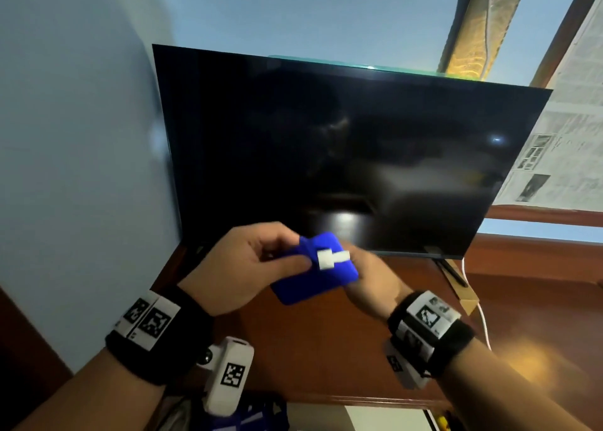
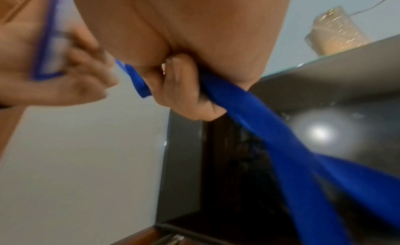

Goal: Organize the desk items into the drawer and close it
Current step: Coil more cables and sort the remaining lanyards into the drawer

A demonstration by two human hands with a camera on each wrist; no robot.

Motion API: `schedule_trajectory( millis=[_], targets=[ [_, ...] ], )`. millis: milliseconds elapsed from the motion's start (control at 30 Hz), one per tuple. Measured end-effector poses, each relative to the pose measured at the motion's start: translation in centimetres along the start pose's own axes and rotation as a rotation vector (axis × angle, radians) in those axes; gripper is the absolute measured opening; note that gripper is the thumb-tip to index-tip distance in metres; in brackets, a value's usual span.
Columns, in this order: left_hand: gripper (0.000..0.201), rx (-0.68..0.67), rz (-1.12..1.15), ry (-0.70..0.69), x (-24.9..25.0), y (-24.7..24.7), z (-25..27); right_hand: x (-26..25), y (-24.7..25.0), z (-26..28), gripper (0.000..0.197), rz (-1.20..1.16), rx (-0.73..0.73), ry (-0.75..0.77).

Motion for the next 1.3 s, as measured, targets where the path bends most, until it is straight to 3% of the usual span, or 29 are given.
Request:
schedule_trajectory(
  millis=[100, 200, 367, 433, 533, 633, 733, 833, 933, 1033, 1100, 1200, 1300],
  targets=[
    [0.008, 0.126, -0.185, -0.061, 0.3, 1.9, -1.0, -0.2, -3.0, 1.8, 0.021, -0.156, -0.01, -0.023],
    [0.013, 0.244, -0.208, 0.049, -2.7, 3.3, -1.7, -0.7, -5.2, 3.3, 0.014, -0.254, -0.007, -0.068],
    [0.018, 0.322, -0.383, 0.19, -6.1, 4.2, -1.6, -3.3, -6.1, 4.1, 0.019, -0.003, -0.073, 0.136],
    [0.018, 0.234, -0.454, 0.23, -6.3, 3.4, -1.4, -4.5, -5.4, 3.7, 0.022, 0.197, -0.117, 0.218],
    [0.02, -0.03, -0.496, 0.269, -7.0, 1.1, -0.7, -6.0, -2.8, 2.7, 0.02, 0.384, -0.059, 0.301],
    [0.024, -0.27, -0.467, 0.243, -6.7, -1.7, 0.7, -6.2, -0.6, 1.5, 0.028, 0.406, -0.026, 0.334],
    [0.025, -0.354, -0.377, 0.171, -4.9, -3.0, 1.7, -4.9, 0.8, 0.8, 0.021, 0.243, -0.006, 0.31],
    [0.026, -0.29, -0.155, 0.175, -3.3, -2.0, 2.1, -2.4, 1.1, 0.8, 0.017, -0.046, 0.042, 0.188],
    [0.026, -0.127, 0.002, 0.176, -2.6, 0.1, 1.9, -0.5, -0.9, 1.8, 0.028, -0.018, 0.03, 0.142],
    [0.024, 0.159, -0.105, 0.139, -2.5, 2.6, 1.3, -0.4, -3.9, 3.2, 0.042, 0.006, 0.002, 0.1],
    [0.021, 0.293, -0.19, 0.145, -2.9, 3.5, 1.2, -1.3, -5.8, 3.8, 0.04, -0.005, -0.049, 0.056],
    [0.022, 0.282, -0.334, 0.182, -4.6, 3.0, 1.6, -2.7, -7.7, 4.2, 0.032, 0.047, -0.146, 0.067],
    [0.022, 0.098, -0.387, 0.263, -6.9, 1.2, 3.1, -3.9, -6.9, 3.8, 0.027, 0.205, -0.138, 0.164]
  ],
)
Point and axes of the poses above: each hand's wrist, its own z-axis away from the middle knuckle, its own y-axis out of the back of the hand, x = y × z, the point moved 7 cm from there along -z, towards the middle knuckle, and after that the axes turned 4 degrees about -z, right-handed, at the moved point
